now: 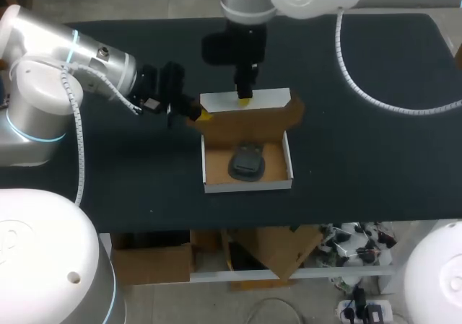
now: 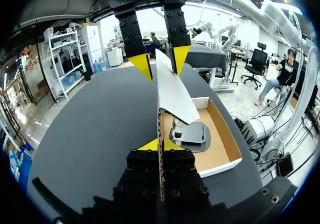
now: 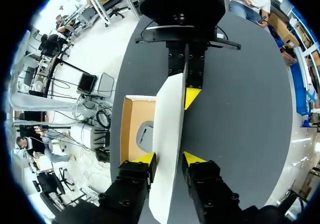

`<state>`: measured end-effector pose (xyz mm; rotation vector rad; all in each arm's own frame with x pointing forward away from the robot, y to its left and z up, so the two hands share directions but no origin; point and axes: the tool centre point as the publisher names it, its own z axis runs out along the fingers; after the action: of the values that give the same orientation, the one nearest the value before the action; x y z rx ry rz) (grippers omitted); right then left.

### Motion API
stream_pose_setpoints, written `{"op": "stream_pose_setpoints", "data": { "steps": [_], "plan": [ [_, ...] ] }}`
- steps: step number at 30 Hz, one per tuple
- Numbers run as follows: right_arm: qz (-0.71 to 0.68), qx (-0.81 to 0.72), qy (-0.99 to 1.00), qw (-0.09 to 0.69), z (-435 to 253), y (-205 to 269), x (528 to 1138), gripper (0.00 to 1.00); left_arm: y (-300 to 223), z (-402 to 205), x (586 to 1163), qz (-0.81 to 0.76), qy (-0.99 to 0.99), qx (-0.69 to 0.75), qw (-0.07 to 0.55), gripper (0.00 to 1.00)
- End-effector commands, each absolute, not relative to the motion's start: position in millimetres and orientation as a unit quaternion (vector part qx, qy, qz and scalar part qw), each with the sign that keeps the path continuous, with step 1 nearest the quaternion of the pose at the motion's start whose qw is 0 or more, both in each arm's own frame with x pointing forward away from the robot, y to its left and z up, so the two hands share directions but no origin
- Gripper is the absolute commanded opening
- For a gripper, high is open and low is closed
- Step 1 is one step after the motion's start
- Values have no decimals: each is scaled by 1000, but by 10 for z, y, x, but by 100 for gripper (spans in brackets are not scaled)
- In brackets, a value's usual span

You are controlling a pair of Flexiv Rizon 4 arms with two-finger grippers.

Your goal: Assemble the packaging by folding the flat box into shape, placing the metal phone stand inside, and closing the box properly

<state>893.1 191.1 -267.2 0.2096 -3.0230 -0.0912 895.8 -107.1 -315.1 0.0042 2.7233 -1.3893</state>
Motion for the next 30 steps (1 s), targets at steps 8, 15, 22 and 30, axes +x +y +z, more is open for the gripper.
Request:
{"op": "stream_pose_setpoints", "data": {
  "steps": [8, 15, 22, 30],
  "plan": [
    [-62, 69, -995, 44, -2487, 1791, 8917, 100, -1078, -3165, 8959, -453, 891, 2, 41, 0],
    [-86, 51, -994, 36, -2340, 1762, 8995, 100, -1078, -3165, 8959, -453, 891, 2, 41, 0],
    [-96, 16, -995, 26, -2202, 1732, 9074, 100, -1078, -3165, 8959, -453, 891, 2, 41, 0],
    [-120, 7, -993, 20, -2073, 1679, 9125, 100, -1078, -3165, 8959, -453, 891, 2, 41, 0]
  ]
}}
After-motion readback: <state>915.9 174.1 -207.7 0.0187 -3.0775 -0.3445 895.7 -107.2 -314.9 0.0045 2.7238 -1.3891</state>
